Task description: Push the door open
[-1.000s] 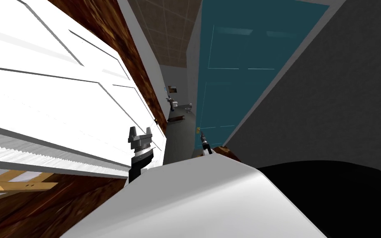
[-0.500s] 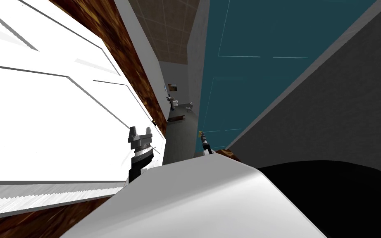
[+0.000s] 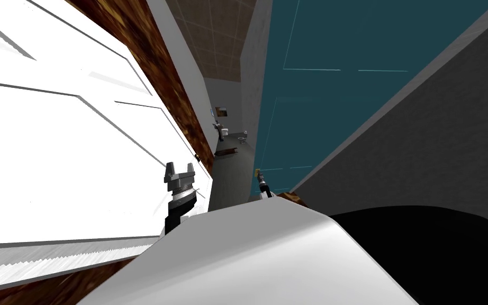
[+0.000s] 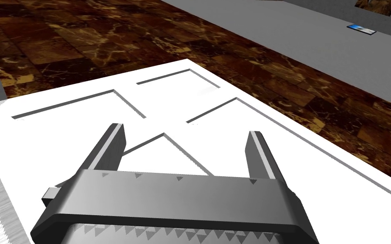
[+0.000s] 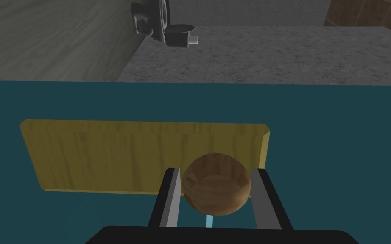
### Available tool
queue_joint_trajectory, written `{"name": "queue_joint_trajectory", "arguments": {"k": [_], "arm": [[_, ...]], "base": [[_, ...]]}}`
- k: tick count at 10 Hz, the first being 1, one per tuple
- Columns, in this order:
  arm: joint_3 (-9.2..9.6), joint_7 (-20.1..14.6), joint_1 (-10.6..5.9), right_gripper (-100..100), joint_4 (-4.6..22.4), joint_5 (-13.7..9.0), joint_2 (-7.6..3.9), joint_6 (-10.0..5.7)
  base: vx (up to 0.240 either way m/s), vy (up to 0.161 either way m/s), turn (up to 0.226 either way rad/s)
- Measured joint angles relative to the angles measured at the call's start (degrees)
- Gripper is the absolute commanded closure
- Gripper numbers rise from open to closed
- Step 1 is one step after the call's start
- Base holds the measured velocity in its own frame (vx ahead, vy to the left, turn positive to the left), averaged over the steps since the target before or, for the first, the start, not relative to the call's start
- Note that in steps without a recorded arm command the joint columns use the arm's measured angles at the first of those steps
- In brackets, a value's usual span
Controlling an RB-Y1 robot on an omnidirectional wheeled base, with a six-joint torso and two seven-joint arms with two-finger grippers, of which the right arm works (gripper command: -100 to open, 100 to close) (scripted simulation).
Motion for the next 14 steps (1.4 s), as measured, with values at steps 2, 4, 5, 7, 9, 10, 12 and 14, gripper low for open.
{"name": "queue_joint_trajectory", "arguments": {"k": [2,4,5,7,9,10,12,14], "arm": [[0.04,0.0,0.08,100,0.1,0.0,0.04,0.05],[-0.23,0.2,-0.22,100,1.2,-0.2,0.09,-0.26],[-0.56,0.4,-0.04,100,1.2,-0.3,0.08,-0.07],[-1.19,0.4,-0.11,100,0.9,-0.8,-0.47,0.40],[-1.77,0.5,-0.04,100,0.5,-1.1,-0.72,0.09],[-2.25,0.9,-0.20,100,0.6,-1.3,-0.60,0.12],[-3.09,1.2,1.40,100,-1.5,-1.8,-0.90,0.97],[-4.22,1.1,-0.65,100,2.2,-2.5,-1.59,-0.90]], "base": [[0.000,0.000,0.000],[0.124,0.036,-0.033],[0.157,0.052,-0.036],[0.186,0.027,-0.022],[0.162,0.007,-0.038],[0.214,0.058,-0.041],[0.181,0.044,-0.053],[0.142,0.029,-0.032]]}}
